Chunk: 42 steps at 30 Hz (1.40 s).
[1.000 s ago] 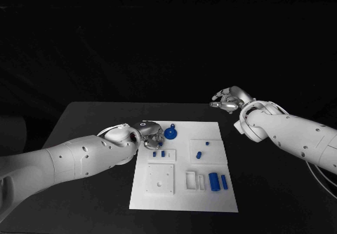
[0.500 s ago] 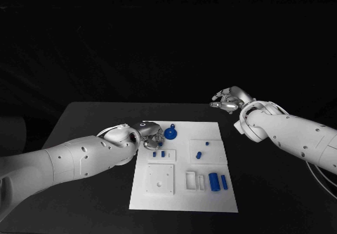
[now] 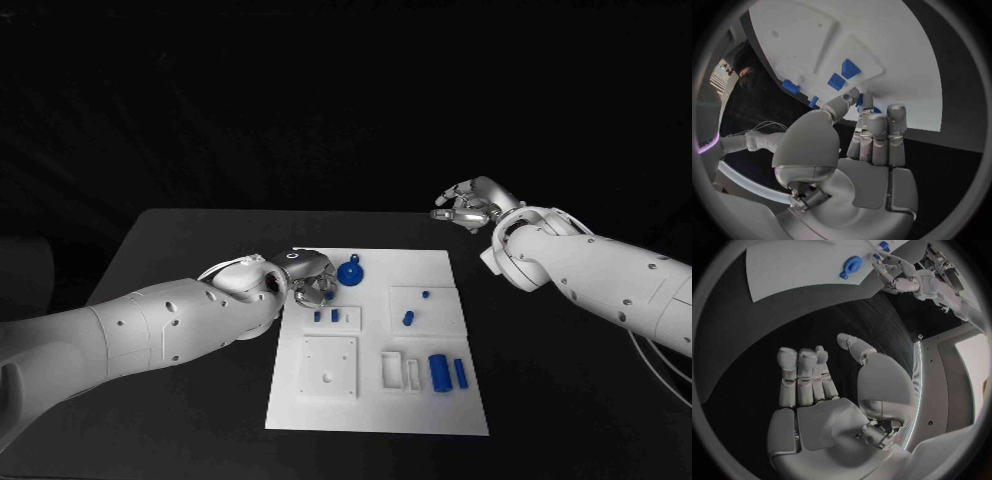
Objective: Assemble the parts on the task board
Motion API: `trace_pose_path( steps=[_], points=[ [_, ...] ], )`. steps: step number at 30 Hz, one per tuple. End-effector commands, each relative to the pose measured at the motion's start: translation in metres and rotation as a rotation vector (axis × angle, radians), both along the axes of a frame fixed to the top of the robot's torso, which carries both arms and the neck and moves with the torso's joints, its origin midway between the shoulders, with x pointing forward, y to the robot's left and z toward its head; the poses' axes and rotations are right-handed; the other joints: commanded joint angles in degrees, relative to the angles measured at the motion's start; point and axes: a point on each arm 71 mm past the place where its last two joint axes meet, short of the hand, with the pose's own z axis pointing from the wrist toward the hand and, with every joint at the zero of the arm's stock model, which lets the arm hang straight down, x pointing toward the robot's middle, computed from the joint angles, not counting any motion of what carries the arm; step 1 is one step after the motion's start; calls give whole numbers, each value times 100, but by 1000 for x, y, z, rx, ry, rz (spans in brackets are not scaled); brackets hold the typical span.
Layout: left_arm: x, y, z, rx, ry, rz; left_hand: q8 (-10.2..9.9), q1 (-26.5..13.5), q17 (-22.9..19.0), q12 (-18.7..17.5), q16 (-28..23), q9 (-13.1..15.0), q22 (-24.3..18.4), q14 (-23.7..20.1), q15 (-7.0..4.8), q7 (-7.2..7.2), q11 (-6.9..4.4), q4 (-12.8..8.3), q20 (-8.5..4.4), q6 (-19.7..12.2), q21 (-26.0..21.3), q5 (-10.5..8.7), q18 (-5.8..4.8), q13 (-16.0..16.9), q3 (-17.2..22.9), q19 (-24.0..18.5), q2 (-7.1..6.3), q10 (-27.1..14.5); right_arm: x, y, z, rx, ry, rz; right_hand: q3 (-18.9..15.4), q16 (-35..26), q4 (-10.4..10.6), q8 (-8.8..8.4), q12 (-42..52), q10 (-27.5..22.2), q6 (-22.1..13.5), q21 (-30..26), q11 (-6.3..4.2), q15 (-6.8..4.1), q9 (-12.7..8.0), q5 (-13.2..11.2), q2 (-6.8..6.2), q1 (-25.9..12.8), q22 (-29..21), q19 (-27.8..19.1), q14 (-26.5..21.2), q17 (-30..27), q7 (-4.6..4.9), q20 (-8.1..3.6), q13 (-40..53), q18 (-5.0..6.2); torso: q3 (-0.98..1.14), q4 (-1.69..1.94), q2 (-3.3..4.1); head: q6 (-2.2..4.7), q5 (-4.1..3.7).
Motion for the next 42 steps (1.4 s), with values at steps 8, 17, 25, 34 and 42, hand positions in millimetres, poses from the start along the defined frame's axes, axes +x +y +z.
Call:
trace_pose_path(
  steps=[8, 17, 25, 34, 42],
  points=[
    [0, -1, 2, -18, -15, -1, 16, 15, -9, 5, -24, -23, 76, -16, -12, 3, 10, 35, -9, -29, 32, 14, 643, 23, 2, 45, -68, -4, 0, 1, 0, -9, -5, 11, -3, -34, -17, -4, 25, 32, -2, -33, -22, -4, 8, 35, 35, -20, 7, 11, 46, 7, 34, -50, -11, 572, 2, -2, 1, 0, 3],
    [1, 3, 1, -11, -11, 14, -150, 34, -24, -30, -50, -117, 64, -24, 9, -115, 33, 59, 2, -390, 14, 4, 640, 73, 2, 44, -137, -99, 0, 0, 0, -9, -5, 9, -4, -36, -17, -4, 26, 32, -2, -35, -22, -4, 8, 36, 34, -21, 8, 12, 47, 8, 34, -50, -13, 572, 3, -4, 0, 3, 5],
    [-2, 8, 2, -24, 2, 30, -219, 2, -35, -67, -70, -154, 57, -34, 48, -186, 73, 102, 28, -587, -9, -130, 640, 91, -31, 30, -244, -241, 0, -2, 0, -10, -5, 7, -4, -37, -18, -4, 26, 32, -2, -37, -23, -5, 9, 37, 34, -21, 8, 13, 48, 8, 34, -50, -14, 572, 0, 2, -3, 0, 7],
    [-2, 22, 5, -31, 4, 57, -229, 17, -37, -68, -72, -160, 53, -39, 90, -219, 117, 171, 66, -698, -27, -143, 665, 104, -23, 29, -322, -398, -1, -5, 0, -12, -5, 3, -4, -39, -21, -5, 26, 32, -5, -39, -23, -5, 8, 38, 32, -19, 9, 14, 49, 9, 34, -50, -16, 572, 3, -5, -2, 9, 13],
    [2, 40, 20, -173, -11, 113, -1, 136, -41, 1, -80, -70, 68, -54, 68, 12, 91, 164, 69, -355, -18, -98, 690, 166, 32, 30, -171, -318, -5, -6, 2, -10, -8, 60, 31, -58, -83, 1, 21, 19, 6, -56, -25, -7, 12, -21, 60, 60, 14, 1, 35, 9, 30, -50, -27, 572, 1, 0, -4, 34, 4]
  ],
)
